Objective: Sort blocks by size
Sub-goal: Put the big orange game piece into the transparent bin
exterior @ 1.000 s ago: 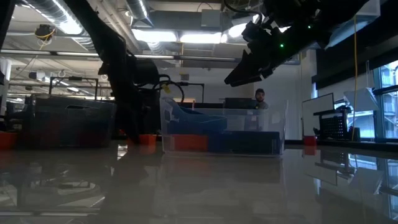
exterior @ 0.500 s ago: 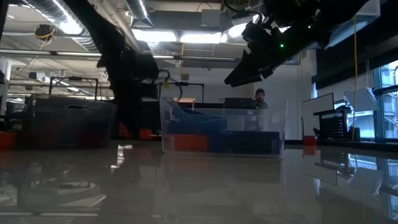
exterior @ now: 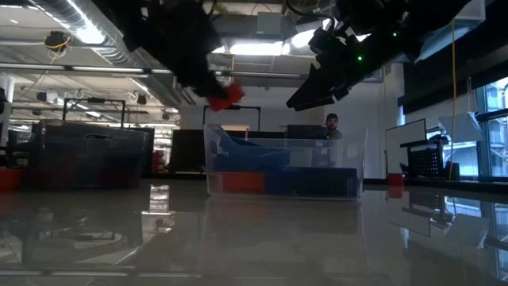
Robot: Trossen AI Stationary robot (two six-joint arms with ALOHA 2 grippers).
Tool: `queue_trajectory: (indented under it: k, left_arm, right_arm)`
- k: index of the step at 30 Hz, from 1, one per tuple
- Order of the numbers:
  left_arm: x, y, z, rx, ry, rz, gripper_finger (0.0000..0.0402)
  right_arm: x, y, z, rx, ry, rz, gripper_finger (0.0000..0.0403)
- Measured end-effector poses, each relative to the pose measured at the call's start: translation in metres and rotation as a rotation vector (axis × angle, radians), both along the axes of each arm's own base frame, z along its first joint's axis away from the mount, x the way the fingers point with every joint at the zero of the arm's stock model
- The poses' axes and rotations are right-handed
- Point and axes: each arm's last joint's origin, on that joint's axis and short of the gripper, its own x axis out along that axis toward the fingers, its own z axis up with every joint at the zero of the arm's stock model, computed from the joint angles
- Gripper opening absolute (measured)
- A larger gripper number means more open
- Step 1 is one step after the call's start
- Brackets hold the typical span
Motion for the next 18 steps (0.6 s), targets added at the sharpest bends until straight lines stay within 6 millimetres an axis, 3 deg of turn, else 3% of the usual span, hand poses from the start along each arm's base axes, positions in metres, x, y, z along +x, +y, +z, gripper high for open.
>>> queue_trajectory:
  k: [9, 18]
  left_arm:
    - [0.055, -0.049, -0.026, -0.022, -0.168, -0.156, 0.0133]
    - [0.081, -0.070, -0.053, -0.032, -0.246, -0.214, 0.0160]
  right_arm:
    - [0.000, 0.000, 0.000, 0.000, 0.000, 0.000, 0.0331]
    - [0.000, 0.000, 0.000, 0.000, 0.000, -0.001, 0.0331]
